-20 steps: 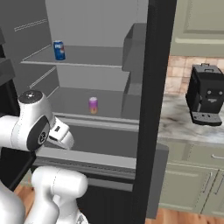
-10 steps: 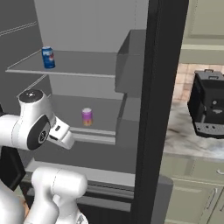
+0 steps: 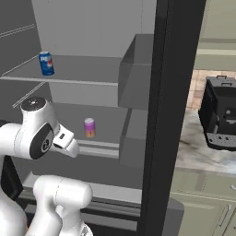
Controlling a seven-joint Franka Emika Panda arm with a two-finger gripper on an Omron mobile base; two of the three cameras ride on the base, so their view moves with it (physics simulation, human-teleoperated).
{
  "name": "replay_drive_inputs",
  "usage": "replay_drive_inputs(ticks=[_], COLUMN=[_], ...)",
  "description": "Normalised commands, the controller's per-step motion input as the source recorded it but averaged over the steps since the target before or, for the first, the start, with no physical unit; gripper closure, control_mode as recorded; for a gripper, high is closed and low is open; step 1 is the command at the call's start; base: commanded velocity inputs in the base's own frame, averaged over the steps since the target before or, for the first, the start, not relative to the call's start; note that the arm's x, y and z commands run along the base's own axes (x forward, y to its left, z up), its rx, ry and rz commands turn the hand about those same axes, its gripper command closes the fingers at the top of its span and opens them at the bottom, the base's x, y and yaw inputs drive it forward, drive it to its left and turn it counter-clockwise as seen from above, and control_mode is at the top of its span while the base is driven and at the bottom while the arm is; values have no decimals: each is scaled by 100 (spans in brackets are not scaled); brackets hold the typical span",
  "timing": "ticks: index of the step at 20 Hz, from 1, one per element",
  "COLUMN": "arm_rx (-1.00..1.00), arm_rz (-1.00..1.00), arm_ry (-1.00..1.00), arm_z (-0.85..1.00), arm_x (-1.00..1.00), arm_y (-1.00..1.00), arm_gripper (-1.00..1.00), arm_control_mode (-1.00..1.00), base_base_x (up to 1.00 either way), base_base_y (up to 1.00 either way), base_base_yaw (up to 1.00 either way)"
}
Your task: Open the fridge, grab two sodas, and place both sodas inside the bowl with ice on the dining counter.
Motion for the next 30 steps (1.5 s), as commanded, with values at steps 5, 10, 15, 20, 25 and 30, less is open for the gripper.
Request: replay_drive_inputs(ticks=[5,10,15,20,25,30], arm_rx=[-14,-5,0,0,-2,-1], arm_rz=[0,1,6,7,1,0], arm_ry=[-42,-33,-21,-24,-31,-30], arm_z=[-22,-32,-62,-63,-54,-37], arm_x=[2,15,36,38,14,8], arm_y=[5,0,0,0,0,-2], arm_gripper=[-100,-100,-100,-100,-100,-100], arm_control_mode=[-100,-100,-100,-100,-100,-100], base_base_x=[0,0,0,0,0,0], base_base_y=[0,0,0,0,0,0], base_base_yaw=[0,0,0,0,0,0])
